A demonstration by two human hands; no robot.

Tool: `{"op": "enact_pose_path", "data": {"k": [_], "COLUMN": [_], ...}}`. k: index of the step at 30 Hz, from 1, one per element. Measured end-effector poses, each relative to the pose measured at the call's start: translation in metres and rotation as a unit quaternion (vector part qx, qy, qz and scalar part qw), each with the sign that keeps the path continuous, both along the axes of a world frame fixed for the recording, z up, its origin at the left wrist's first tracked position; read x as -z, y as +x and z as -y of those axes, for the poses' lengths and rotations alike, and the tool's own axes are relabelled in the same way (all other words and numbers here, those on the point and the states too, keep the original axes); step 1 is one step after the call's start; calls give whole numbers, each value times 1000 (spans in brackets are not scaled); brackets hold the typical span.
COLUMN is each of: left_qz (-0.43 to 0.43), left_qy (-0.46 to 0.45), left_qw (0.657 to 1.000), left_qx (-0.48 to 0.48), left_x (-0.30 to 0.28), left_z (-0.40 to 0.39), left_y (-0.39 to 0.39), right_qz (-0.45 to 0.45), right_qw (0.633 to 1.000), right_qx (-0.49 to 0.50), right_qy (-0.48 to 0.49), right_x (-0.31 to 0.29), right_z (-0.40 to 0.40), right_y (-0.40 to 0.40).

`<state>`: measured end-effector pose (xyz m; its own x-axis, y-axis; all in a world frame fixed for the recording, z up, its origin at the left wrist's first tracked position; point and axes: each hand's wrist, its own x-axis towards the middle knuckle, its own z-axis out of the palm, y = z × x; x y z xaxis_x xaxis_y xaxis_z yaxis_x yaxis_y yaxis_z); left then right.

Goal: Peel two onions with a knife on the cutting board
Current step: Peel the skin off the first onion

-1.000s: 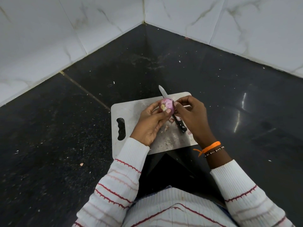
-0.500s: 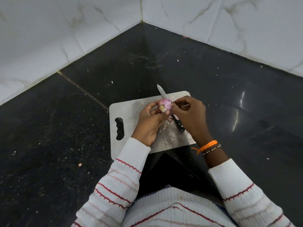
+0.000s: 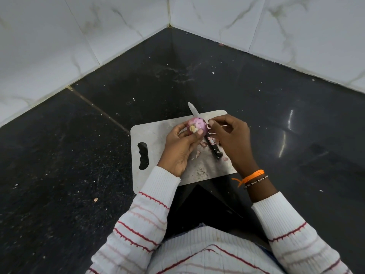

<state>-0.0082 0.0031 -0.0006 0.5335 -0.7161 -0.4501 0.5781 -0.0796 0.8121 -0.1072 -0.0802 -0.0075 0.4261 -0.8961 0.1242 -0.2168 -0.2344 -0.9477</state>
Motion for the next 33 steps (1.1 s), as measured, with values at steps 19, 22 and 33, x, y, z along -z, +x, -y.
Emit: {"op": "enact_pose_path", "data": {"k": [19, 22, 33], "left_qz": [26, 8, -2], "left_qy": [-5, -14, -17], "left_qw": [997, 996, 998], "left_qx": [79, 89, 60], "left_x": [-2, -3, -1], "left_z": [-1, -2, -1], "left_y": [0, 0, 4], "right_qz": [-67, -96, -212], "right_qw": [994, 992, 962], "right_qx": [12, 14, -1], "right_qy": [-85, -83, -173], "right_x": [5, 10, 23], "right_z": [9, 12, 14], "right_y": [-2, -4, -9]}}
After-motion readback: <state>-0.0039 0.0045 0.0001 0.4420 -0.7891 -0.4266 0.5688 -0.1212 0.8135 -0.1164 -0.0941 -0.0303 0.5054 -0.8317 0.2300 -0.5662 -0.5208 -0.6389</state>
